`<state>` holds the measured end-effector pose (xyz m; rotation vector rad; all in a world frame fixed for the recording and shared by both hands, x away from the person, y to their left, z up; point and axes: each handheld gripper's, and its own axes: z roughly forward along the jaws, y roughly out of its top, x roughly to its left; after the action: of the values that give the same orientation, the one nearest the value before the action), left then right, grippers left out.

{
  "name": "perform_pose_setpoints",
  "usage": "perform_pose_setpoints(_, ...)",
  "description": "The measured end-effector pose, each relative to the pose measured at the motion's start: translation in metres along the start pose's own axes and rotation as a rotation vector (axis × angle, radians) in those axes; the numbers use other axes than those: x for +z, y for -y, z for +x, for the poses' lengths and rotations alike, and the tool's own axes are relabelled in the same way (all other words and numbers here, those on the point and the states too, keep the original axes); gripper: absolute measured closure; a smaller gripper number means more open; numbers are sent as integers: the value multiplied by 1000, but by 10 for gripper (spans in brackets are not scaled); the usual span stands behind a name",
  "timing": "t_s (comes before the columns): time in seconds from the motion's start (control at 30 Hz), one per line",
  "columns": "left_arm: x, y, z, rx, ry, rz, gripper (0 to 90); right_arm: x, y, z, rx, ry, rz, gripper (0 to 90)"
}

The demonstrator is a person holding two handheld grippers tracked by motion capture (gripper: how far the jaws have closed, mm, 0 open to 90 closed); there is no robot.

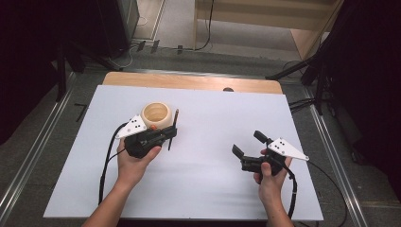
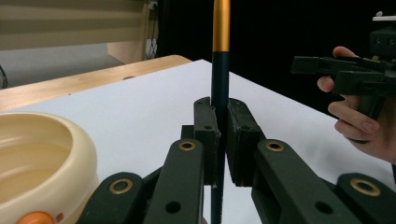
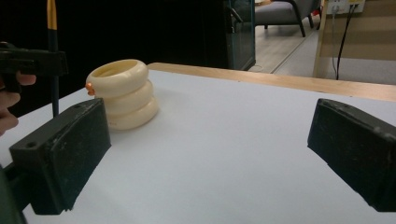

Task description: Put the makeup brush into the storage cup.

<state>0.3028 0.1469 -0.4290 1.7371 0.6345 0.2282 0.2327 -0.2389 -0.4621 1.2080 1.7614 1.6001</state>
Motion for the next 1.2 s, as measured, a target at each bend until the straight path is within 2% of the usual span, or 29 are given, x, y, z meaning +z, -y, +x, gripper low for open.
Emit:
perform_pose_setpoints(0.73,-6,-9,20,8,-63,-37,852,-31,8,-26,-15,59,-1,0)
perform_pose_setpoints(0.87,-7,-13,24,8,-75,-50,852,-34,12,-29,-28,61,5,0)
perform_pose_setpoints(1.03,-7,-18,29,25,-95,-55,852,-37,16,-32,-20,68,-3,0)
perform_pose_setpoints(1.2,-9,-22,34,22,-111,-72,851,-38,20,-34,-19,79,-2,0)
